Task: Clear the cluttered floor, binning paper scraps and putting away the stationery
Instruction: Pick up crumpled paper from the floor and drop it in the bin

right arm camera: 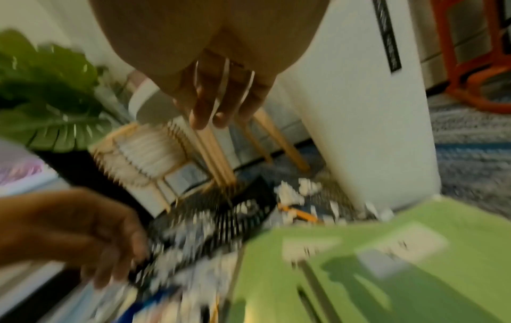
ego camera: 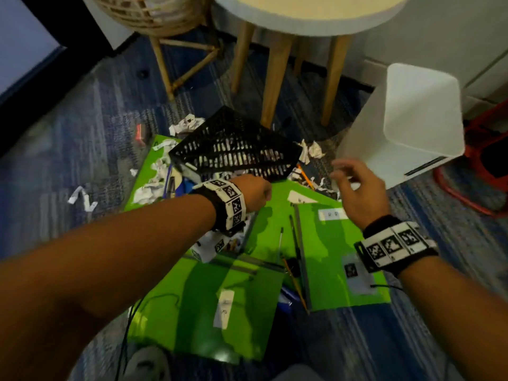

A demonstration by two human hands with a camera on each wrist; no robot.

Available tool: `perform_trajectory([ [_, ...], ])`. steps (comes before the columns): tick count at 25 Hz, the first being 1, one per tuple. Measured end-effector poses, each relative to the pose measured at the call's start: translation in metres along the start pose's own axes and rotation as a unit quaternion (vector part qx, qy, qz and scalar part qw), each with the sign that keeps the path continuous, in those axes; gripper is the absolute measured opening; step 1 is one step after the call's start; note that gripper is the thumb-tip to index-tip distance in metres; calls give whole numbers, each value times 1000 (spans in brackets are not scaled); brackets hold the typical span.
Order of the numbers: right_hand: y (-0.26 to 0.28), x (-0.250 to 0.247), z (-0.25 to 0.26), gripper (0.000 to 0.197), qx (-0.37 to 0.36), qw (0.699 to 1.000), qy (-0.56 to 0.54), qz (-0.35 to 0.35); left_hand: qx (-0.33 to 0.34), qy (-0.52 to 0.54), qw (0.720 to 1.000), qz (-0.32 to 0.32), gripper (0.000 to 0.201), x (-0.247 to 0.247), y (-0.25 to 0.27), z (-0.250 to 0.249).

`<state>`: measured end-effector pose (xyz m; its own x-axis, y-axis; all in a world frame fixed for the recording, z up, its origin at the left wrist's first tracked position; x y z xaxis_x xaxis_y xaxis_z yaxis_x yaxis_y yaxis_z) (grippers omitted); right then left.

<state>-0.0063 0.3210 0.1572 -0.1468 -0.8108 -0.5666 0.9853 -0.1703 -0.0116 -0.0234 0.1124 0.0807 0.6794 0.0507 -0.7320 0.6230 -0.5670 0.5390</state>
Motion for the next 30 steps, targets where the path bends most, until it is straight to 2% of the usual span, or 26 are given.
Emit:
perform_trajectory([
  [2,38,69,-27,19,33,987,54,151,-23,-29,996,85,22,38,12,28],
  [4,88,137,-65,20,74,930,173,317,-43,-52,990,126,18,64,26,51],
  [5,111,162,-82,26,73,896,235,369,-50,-57,988,135,15,74,32,61],
  [7,142,189,-106,49,75,851,322,408,-52,-44,986,149,21,90,43,73],
  [10,162,206,-134,78,140,816,368,424,-46,-31,985,163,27,108,55,81],
  [12,168,216,-146,81,165,797,390,431,-37,-25,987,155,18,115,59,87],
  [13,168,220,-149,75,169,796,397,425,-35,-16,987,153,16,118,61,91],
  [17,152,227,-137,32,166,809,384,413,-19,37,990,138,37,130,63,105],
  [18,145,222,-128,15,177,826,352,403,-14,52,990,128,42,132,62,106],
  [19,136,214,-118,13,194,849,309,381,-9,70,991,117,47,133,62,105],
  [21,107,187,-95,24,227,902,219,294,-1,96,991,95,49,127,60,100],
  [22,90,170,-80,25,230,926,176,241,5,102,992,78,44,119,59,97],
  [24,59,138,-56,28,219,956,117,159,13,114,993,18,21,97,53,90],
  [25,46,127,-48,29,210,963,99,134,15,121,992,-13,13,85,49,87],
  [28,17,110,-40,32,195,971,102,90,20,159,984,-75,5,62,39,75],
  [30,2,108,-44,35,189,969,145,61,29,187,977,-97,21,52,35,67],
])
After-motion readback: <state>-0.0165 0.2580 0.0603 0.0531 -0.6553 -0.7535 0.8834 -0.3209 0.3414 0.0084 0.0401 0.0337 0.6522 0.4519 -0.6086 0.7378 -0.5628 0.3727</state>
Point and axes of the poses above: each hand's wrist, its own y-axis away from the middle knuckle, its own x-axis out of the palm, z = x × y, the point moved 9 cm from there along -y, towards the middle knuckle, and after that the axes turned 9 degrees about x, right-handed, at the moved point
